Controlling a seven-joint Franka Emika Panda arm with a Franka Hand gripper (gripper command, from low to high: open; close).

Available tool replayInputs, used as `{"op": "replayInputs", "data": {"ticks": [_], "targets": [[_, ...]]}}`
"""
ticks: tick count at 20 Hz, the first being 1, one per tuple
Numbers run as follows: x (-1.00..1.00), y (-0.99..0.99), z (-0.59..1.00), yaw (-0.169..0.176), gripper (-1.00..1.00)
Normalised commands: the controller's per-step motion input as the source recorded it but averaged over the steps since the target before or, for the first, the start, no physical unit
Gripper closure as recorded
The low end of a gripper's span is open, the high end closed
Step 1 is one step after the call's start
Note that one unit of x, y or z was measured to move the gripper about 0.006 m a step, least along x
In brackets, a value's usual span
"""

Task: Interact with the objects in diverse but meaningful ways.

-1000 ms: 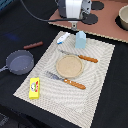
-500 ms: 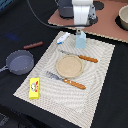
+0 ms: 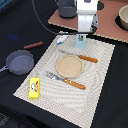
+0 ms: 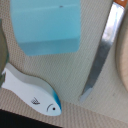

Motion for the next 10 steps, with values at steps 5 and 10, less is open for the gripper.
{"op": "replayInputs", "data": {"ticks": [5,10], "targets": [[0.02,0.12,-0.04,0.017,-1.0],[0.21,0.0,-0.06,0.0,-1.0]]}}
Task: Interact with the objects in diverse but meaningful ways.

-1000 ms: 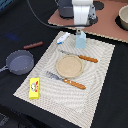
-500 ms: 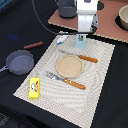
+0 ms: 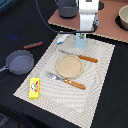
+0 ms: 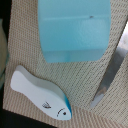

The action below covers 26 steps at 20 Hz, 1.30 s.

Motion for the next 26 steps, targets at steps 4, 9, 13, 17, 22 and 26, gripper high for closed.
{"op": "replayInputs", "data": {"ticks": [4,9,13,17,22,26], "targets": [[0.18,0.03,-0.17,0.0,-1.0],[0.16,0.21,-0.16,0.03,-1.0],[0.15,0.16,-0.19,0.024,-1.0],[0.11,0.09,-0.2,0.02,-1.0],[0.09,0.09,-0.19,0.02,-1.0],[0.1,0.03,-0.11,0.017,1.0]]}}
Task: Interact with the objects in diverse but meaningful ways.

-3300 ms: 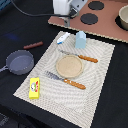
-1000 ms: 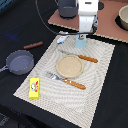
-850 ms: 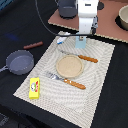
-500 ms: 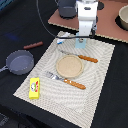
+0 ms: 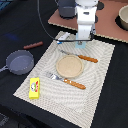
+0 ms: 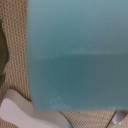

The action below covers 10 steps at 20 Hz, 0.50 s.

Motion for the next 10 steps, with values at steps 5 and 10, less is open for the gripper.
{"op": "replayInputs", "data": {"ticks": [5,10], "targets": [[0.22,0.04,0.0,0.004,1.0],[0.18,0.01,0.0,0.0,1.0]]}}
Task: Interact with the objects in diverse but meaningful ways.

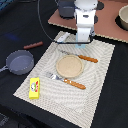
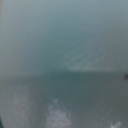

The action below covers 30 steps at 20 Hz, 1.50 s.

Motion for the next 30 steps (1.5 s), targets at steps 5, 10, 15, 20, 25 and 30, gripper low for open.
{"op": "replayInputs", "data": {"ticks": [5,10,15,20,25,30], "targets": [[-0.05,-0.25,0.55,0.0,1.0],[-0.15,-0.76,1.0,0.0,1.0],[-0.01,-0.86,0.86,0.0,1.0],[-0.03,-0.88,0.6,0.0,1.0],[-0.08,-0.97,-0.01,0.001,1.0],[-0.09,-0.94,-0.18,0.008,1.0]]}}
